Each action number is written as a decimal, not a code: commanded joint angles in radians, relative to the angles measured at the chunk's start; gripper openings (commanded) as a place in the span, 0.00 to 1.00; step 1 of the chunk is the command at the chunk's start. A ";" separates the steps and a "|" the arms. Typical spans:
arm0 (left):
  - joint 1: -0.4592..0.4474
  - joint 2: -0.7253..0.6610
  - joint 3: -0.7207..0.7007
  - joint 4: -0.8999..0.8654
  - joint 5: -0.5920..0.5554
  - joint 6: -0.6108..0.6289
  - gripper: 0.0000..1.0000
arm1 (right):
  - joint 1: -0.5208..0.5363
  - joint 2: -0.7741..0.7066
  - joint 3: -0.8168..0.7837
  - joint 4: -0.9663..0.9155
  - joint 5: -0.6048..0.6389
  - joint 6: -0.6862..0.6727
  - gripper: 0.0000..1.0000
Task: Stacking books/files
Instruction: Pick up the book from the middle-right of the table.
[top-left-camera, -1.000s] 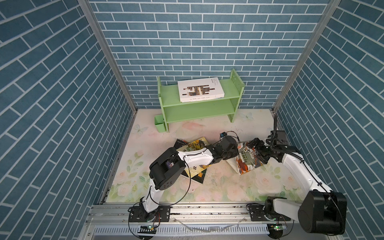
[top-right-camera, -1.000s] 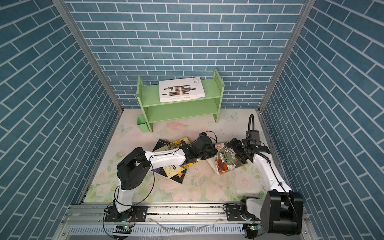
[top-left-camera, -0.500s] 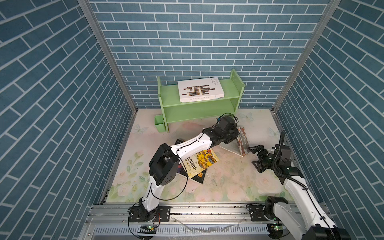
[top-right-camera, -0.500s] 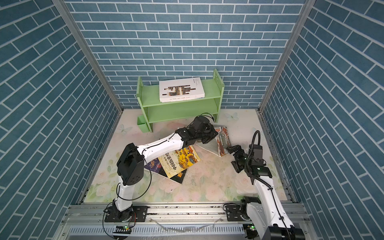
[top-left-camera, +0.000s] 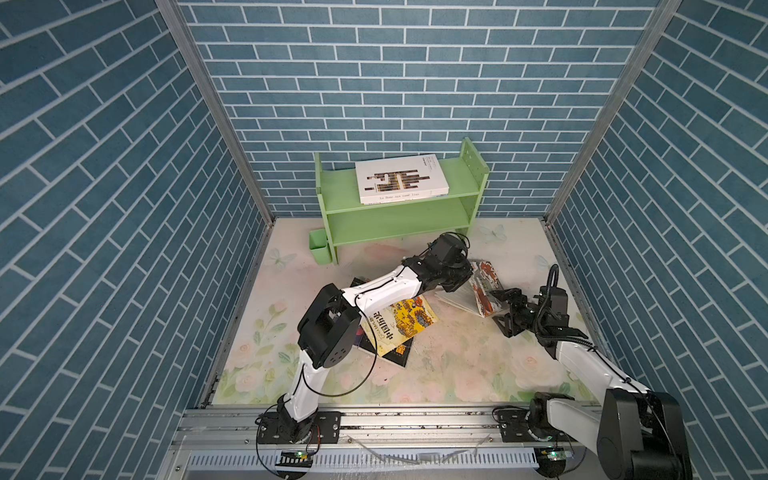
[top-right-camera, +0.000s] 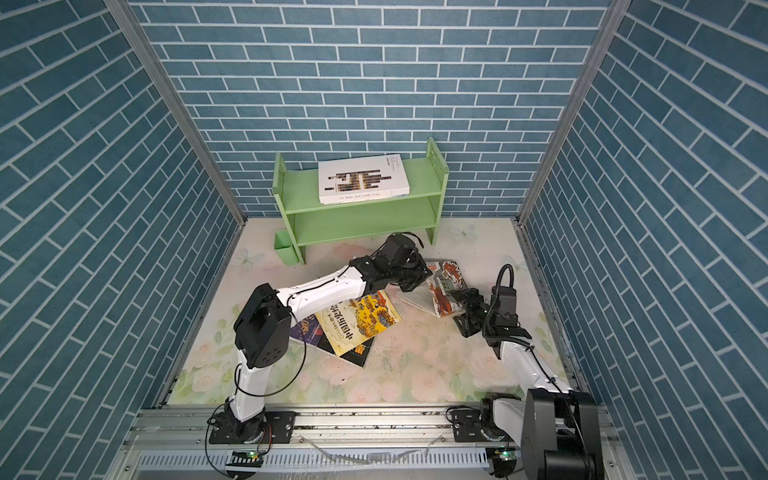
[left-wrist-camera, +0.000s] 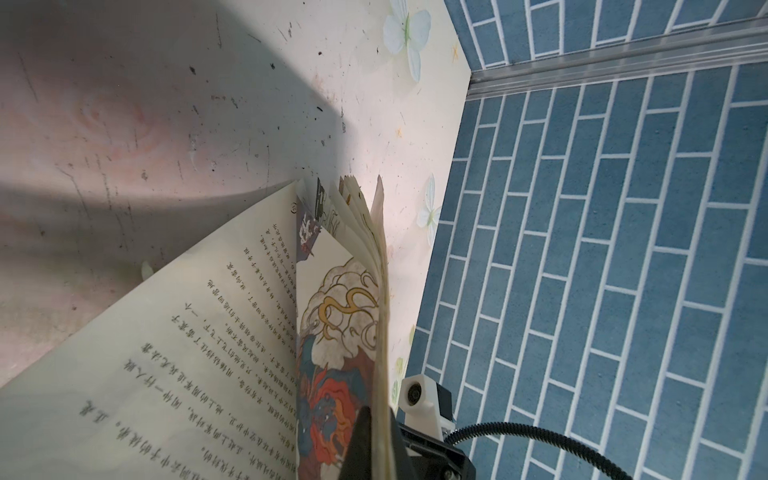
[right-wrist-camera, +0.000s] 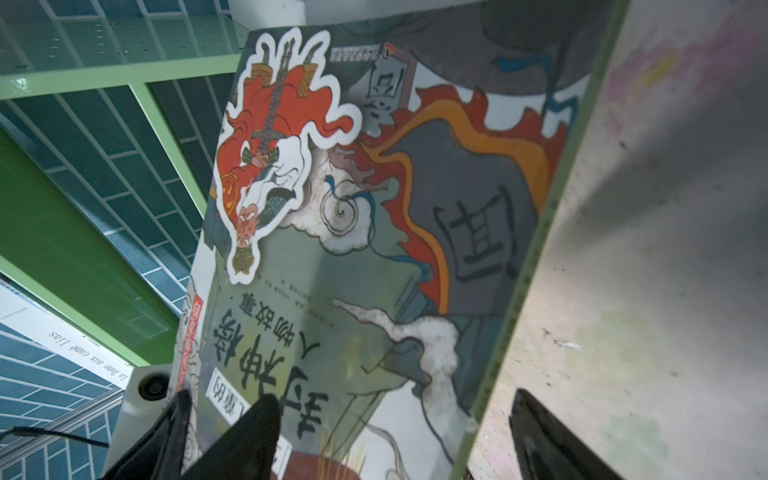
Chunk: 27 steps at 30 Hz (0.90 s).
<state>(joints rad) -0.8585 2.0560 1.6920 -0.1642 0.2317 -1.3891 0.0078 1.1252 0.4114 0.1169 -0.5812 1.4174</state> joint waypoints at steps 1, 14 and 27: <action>0.010 0.006 -0.020 0.046 0.036 -0.041 0.04 | 0.010 0.035 -0.035 0.129 -0.001 0.095 0.82; 0.012 -0.072 -0.193 -0.138 -0.050 0.092 0.25 | 0.021 0.173 -0.014 0.287 0.036 0.115 0.38; 0.026 -0.272 -0.390 -0.106 -0.098 0.101 1.00 | 0.021 0.054 0.057 0.088 0.078 0.034 0.01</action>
<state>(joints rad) -0.8417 1.8450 1.3605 -0.3458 0.1181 -1.2411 0.0254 1.2346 0.4007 0.2619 -0.5354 1.4899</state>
